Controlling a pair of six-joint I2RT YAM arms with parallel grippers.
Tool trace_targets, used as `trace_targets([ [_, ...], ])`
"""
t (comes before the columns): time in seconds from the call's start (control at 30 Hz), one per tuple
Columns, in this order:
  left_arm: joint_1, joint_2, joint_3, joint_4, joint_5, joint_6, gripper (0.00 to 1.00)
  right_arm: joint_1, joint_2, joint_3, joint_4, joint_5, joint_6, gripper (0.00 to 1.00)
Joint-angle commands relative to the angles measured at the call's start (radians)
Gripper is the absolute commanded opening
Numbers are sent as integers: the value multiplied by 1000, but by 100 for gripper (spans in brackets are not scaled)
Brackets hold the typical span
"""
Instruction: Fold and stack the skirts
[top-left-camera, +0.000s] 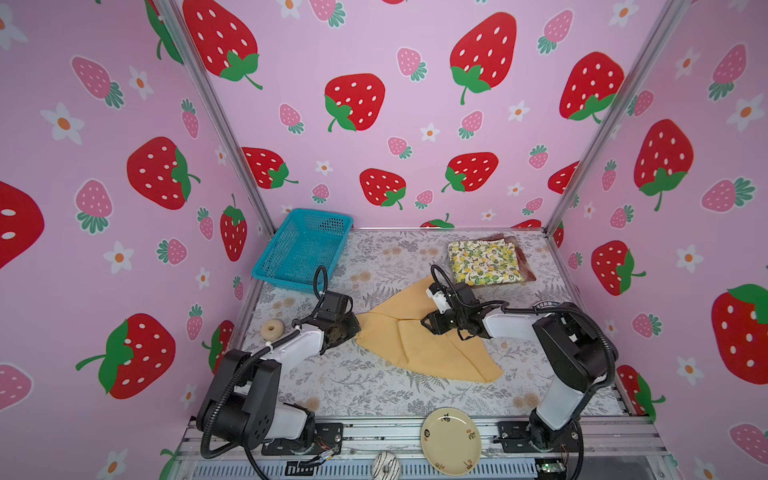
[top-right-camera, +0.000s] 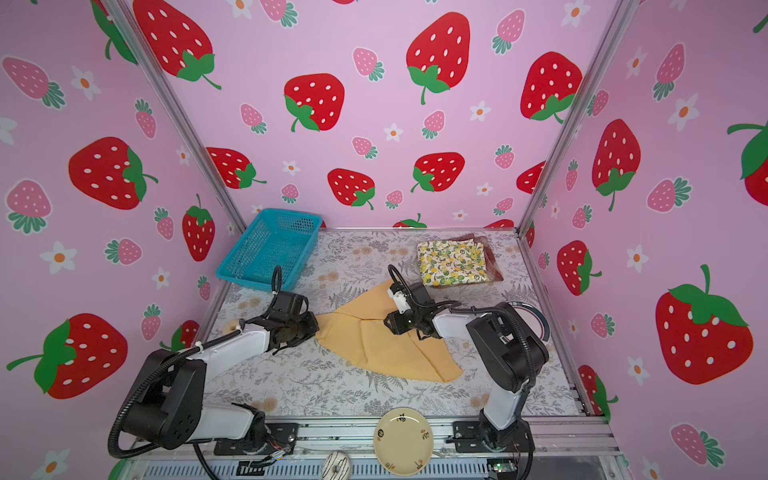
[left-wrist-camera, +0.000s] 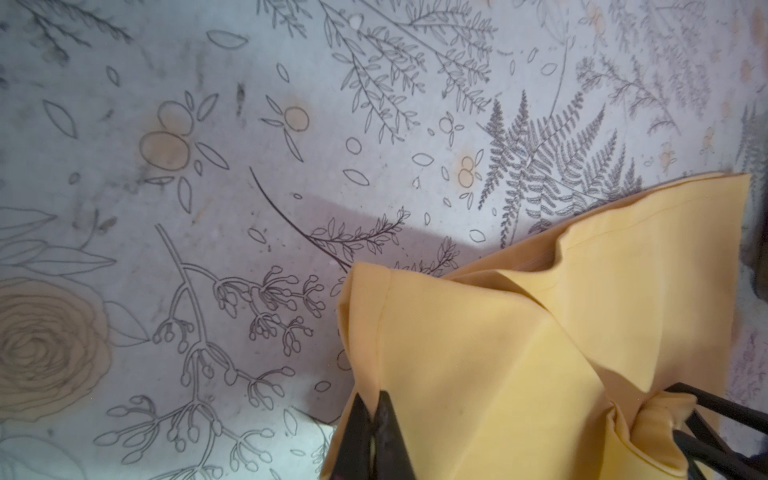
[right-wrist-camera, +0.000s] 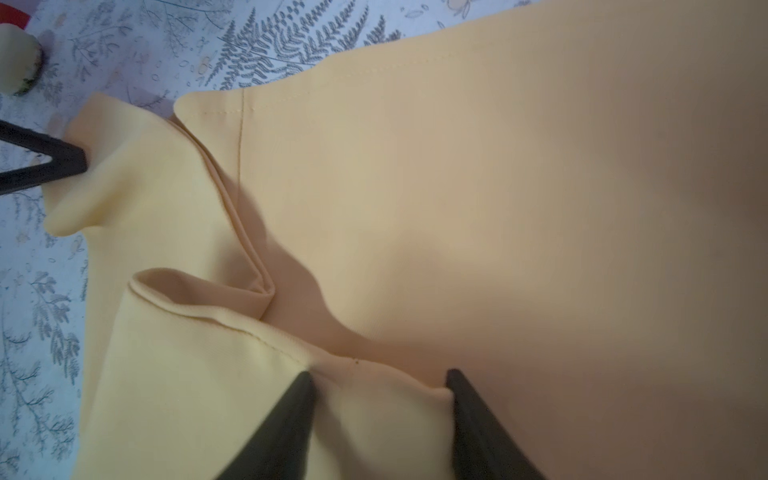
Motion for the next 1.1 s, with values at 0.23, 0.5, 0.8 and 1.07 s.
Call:
trace_targets([
  [0.23,25,-7,97,-49,15,25,0,-27,-96,13,-39,-15,-16,0],
  [0.5,60,51,396,-151,69,64,0,-97,-232,172,-219,10,-59,0],
  [0.8,76,245,818,-224,127,60,0,-168,-225,376,-317,21,-91,0],
  [1.07,85,523,1398,-381,183,104,0,-254,-89,903,-559,26,-145,0],
])
